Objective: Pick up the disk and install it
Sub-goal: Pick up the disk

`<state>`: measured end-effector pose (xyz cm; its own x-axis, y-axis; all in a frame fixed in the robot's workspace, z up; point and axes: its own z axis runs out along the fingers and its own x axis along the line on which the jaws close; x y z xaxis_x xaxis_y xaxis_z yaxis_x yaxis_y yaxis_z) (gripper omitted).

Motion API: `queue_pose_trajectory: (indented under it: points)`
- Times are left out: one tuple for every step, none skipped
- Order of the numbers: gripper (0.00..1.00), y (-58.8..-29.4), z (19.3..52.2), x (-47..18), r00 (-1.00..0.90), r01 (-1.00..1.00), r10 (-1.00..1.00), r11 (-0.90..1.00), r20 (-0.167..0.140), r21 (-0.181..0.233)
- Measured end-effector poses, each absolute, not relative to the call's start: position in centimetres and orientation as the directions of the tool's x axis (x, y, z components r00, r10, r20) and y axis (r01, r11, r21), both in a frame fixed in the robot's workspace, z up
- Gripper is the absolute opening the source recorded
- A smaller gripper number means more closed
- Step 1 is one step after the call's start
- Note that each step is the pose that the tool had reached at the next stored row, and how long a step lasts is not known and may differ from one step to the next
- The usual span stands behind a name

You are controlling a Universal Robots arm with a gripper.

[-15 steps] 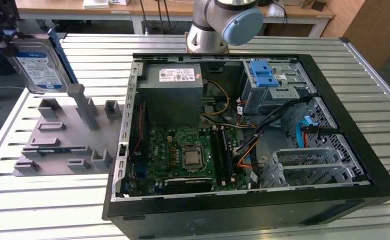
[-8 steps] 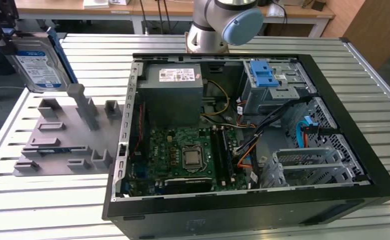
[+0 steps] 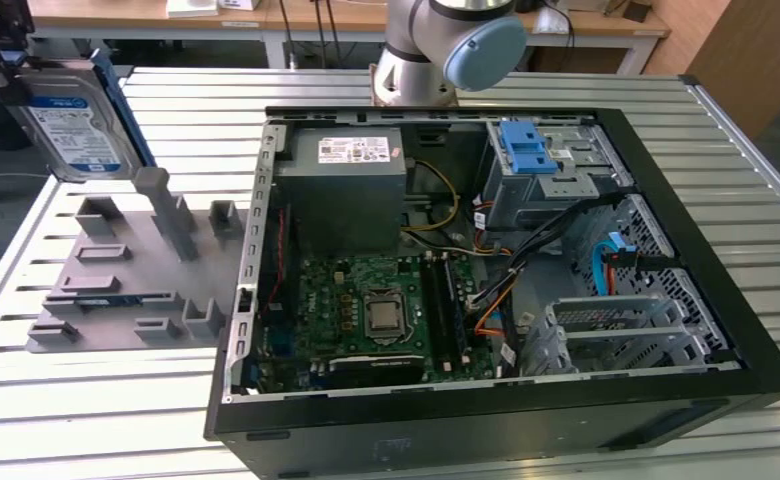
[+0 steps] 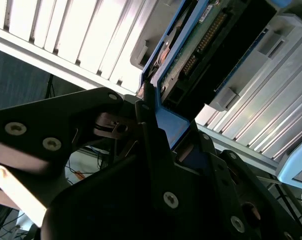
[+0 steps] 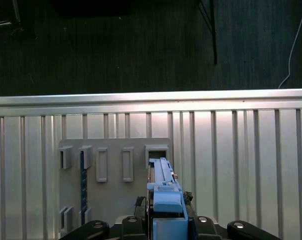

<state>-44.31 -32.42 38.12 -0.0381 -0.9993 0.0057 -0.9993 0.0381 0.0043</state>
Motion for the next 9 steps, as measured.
queue_pose_trajectory:
  points:
    - [0.36,-32.41,38.19,-44.31,-0.038,-0.999,-0.999,0.038,0.006,0.004]
    - [0.36,-32.41,38.27,-44.31,-0.038,-0.999,-0.999,0.038,0.006,0.004]
    - [0.36,-32.41,38.37,-44.31,-0.038,-0.999,-0.999,0.038,0.006,0.004]
    - [0.36,-32.41,38.47,-44.31,-0.038,-0.999,-0.999,0.038,0.006,0.004]
    - [0.36,-32.41,38.58,-44.31,-0.038,-0.999,-0.999,0.038,0.006,0.004]
    - [0.36,-32.41,38.68,-44.31,-0.038,-0.999,-0.999,0.038,0.006,0.004]
    - [0.36,-32.41,38.76,-44.31,-0.038,-0.999,-0.999,0.038,0.006,0.004]
    - [0.36,-32.42,38.82,-44.31,-0.038,-0.999,-0.999,0.038,0.006,0.004]
    - [0.36,-32.41,38.89,-44.31,-0.038,-0.999,-0.999,0.038,0.006,0.004]
